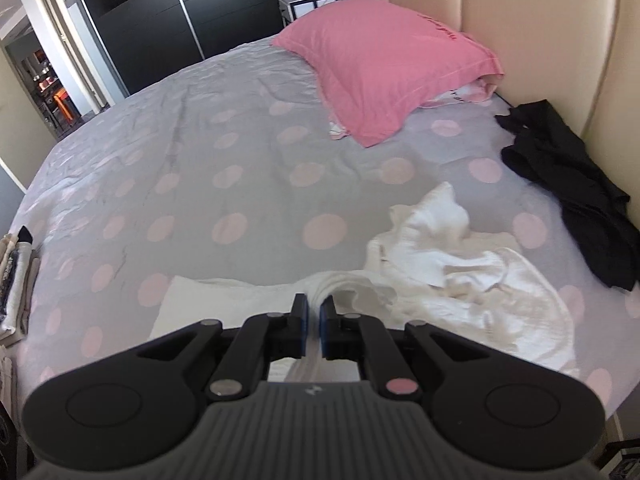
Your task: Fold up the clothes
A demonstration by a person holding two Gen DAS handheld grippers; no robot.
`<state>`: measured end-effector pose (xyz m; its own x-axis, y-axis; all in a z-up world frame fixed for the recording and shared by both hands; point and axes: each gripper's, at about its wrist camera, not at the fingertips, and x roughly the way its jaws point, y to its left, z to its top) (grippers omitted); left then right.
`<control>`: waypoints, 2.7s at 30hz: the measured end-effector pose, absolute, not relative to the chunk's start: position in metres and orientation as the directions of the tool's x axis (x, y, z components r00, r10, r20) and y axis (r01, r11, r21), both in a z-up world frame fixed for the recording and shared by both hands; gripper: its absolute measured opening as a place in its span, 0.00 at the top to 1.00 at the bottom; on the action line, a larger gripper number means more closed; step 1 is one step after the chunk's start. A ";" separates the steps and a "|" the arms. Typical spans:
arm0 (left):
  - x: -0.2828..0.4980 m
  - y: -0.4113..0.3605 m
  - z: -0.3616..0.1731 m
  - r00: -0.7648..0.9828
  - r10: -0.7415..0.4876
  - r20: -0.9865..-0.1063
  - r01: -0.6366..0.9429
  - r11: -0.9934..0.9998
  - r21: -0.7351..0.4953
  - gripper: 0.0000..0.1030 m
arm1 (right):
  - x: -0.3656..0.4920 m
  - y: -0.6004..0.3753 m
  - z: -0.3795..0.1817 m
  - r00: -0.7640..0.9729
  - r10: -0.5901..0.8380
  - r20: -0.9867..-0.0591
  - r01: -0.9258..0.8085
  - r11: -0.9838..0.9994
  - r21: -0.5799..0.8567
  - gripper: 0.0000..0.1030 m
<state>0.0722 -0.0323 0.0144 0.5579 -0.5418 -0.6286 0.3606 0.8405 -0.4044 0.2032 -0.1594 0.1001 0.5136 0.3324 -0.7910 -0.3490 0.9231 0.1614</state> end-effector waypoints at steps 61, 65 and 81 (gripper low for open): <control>0.064 0.171 -0.108 0.576 -0.064 -0.815 -0.397 0.849 -0.348 0.94 | 0.194 -0.201 -0.056 0.434 -0.010 -0.901 0.061 0.998 0.018 0.44; 0.044 0.186 -0.073 0.580 0.024 -0.814 -0.408 0.874 -0.265 0.94 | 0.194 -0.201 -0.055 0.438 -0.041 -0.898 0.074 0.997 -0.009 0.44; -0.085 0.346 -0.025 0.401 0.373 -0.837 -0.619 0.784 0.052 0.95 | 0.163 -0.076 -0.044 0.379 0.176 -0.908 -0.297 0.953 0.060 0.44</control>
<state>-0.0845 0.3459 -0.0246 0.4012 0.3726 -0.8368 -0.6191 0.7836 0.0521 0.1626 -0.0759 -0.0440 0.3793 0.1760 -0.9084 -0.2973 0.9529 0.0605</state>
